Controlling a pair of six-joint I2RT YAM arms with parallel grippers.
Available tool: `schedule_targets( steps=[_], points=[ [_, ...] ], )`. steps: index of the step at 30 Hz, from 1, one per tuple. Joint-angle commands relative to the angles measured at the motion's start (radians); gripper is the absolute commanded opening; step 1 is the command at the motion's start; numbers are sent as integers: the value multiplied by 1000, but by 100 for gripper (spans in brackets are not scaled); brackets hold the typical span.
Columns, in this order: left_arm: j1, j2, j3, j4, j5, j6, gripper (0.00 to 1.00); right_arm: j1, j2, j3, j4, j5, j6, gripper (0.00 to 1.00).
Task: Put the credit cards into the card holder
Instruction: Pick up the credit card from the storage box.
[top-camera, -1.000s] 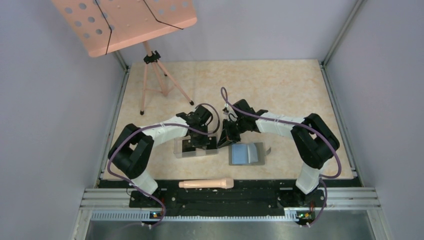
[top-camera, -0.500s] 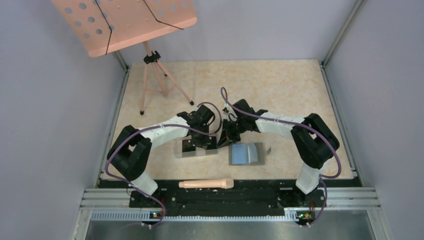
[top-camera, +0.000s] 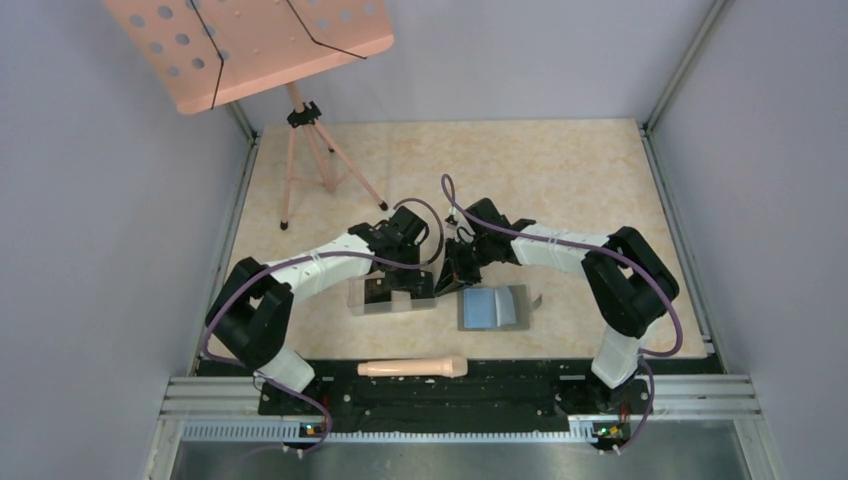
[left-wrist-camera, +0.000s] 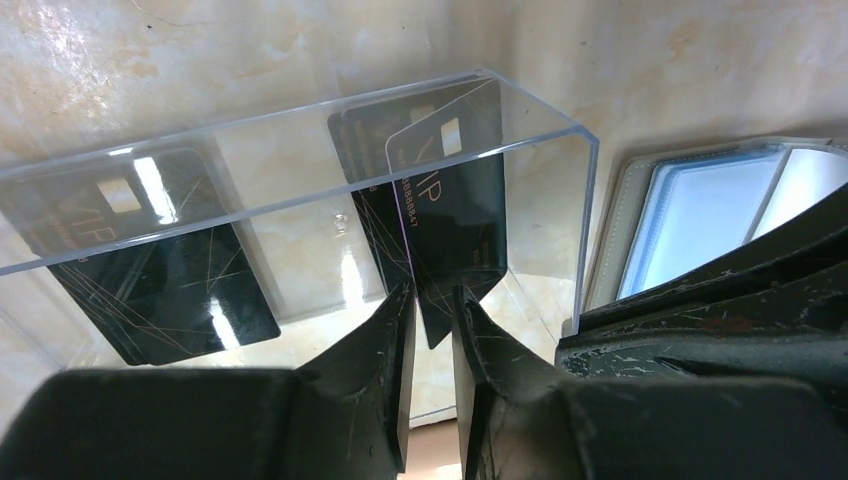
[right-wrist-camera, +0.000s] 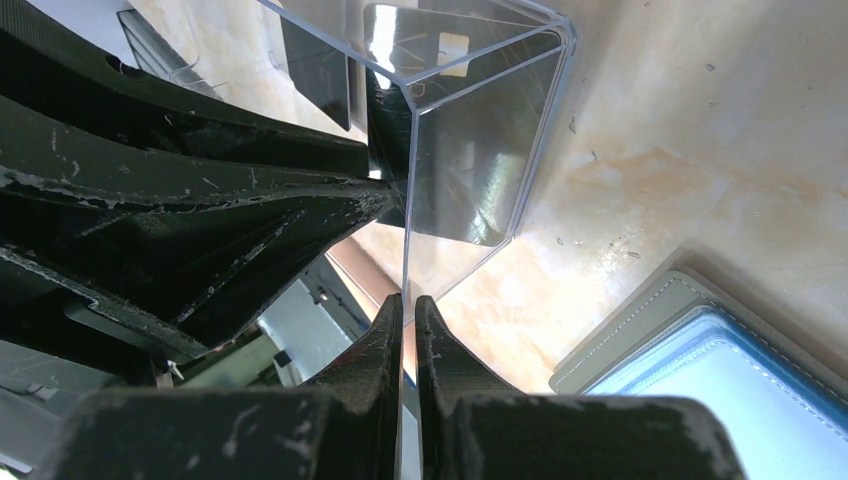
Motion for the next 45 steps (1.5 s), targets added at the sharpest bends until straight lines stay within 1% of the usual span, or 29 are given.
schedule_targets(
  steps=[1,7,10,17,23,30,32,33,34,36,37,39,45],
  points=[
    [-5,-32,-18,92,33,-28,25,24,9,28,6,9,-8,0],
    [-6,-6,-35,122,45,-42,25,22,5,31,5,10,-8,0],
    [-5,-24,-39,138,45,-51,24,24,5,32,5,9,-8,0],
    [-5,-60,-10,110,32,-37,24,24,7,32,4,8,-8,0],
    [-5,-79,-19,107,23,-31,24,24,11,34,6,6,-7,0],
    [-6,-20,-19,111,38,-28,24,24,16,36,6,4,-8,0],
    [-5,2,-16,105,31,-31,20,24,15,38,6,6,-7,0],
    [-6,7,-13,98,25,-32,17,24,14,38,6,5,-7,0],
    [-6,8,-11,92,19,-32,9,24,14,40,6,6,-9,0],
    [-6,-4,-6,79,1,-31,1,25,8,44,4,9,-9,0],
    [-5,-13,-3,72,-11,-31,0,24,5,47,2,11,-10,0],
    [-5,-42,4,55,-25,-28,0,22,-4,57,-5,19,-13,7],
    [-5,-195,38,-12,-105,0,0,22,-74,105,-54,83,-30,39]
  ],
)
